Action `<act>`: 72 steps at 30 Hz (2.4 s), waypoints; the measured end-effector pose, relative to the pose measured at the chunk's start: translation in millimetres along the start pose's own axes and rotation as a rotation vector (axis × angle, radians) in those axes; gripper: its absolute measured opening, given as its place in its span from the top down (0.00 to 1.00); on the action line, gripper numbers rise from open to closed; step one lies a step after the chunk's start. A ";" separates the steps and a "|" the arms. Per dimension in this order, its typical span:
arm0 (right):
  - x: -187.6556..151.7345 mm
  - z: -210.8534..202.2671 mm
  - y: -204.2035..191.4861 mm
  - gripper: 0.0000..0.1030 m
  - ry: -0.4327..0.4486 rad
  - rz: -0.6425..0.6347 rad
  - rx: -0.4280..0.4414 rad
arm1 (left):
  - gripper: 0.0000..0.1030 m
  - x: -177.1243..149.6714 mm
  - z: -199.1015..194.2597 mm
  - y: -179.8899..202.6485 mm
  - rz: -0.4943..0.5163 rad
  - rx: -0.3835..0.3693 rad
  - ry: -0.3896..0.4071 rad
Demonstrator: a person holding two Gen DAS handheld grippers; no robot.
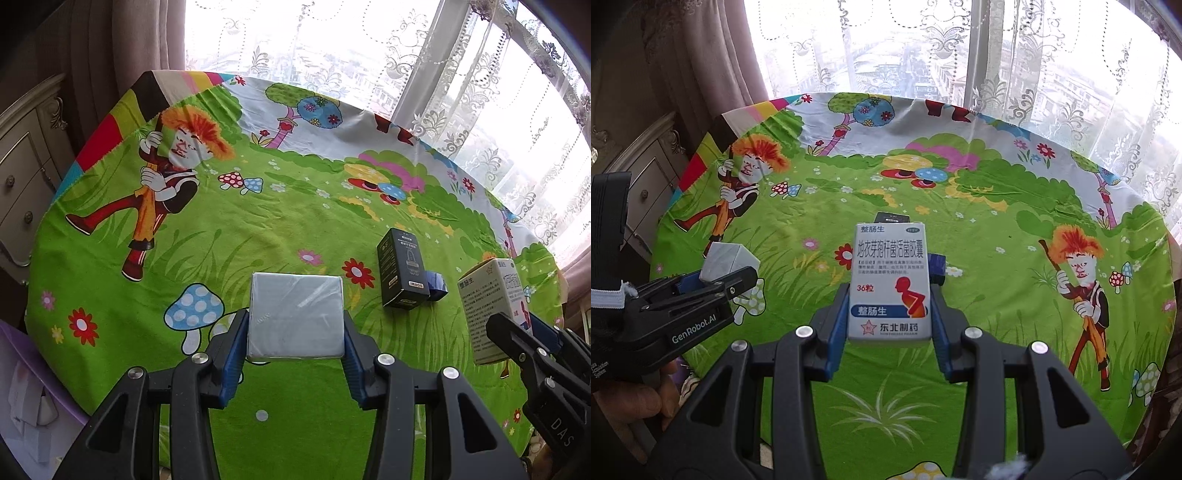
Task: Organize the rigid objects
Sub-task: 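Carry the medicine box and cube box to the purple box and release them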
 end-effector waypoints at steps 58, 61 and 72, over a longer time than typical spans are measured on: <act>-137.6 -36.9 -359.1 0.28 -0.188 -0.573 0.422 | 0.39 -122.9 -103.2 -313.0 -0.312 0.274 0.028; -133.8 -36.3 -352.9 0.28 -0.187 -0.550 0.418 | 0.38 -121.7 -103.8 -309.2 -0.306 0.277 0.029; -118.1 -35.4 -326.8 0.27 -0.167 -0.480 0.387 | 0.35 -112.9 -106.4 -285.1 -0.255 0.276 0.034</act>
Point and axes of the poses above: each gripper's, at about its wrist camera, not at the fingertips, and z roughly the way its jaws point, y to its right, x to its top, the point moved 3 cm from there along z, roughly the way its jaws point, and after that the axes turned 7 degrees about x, right-handed, at the moved point
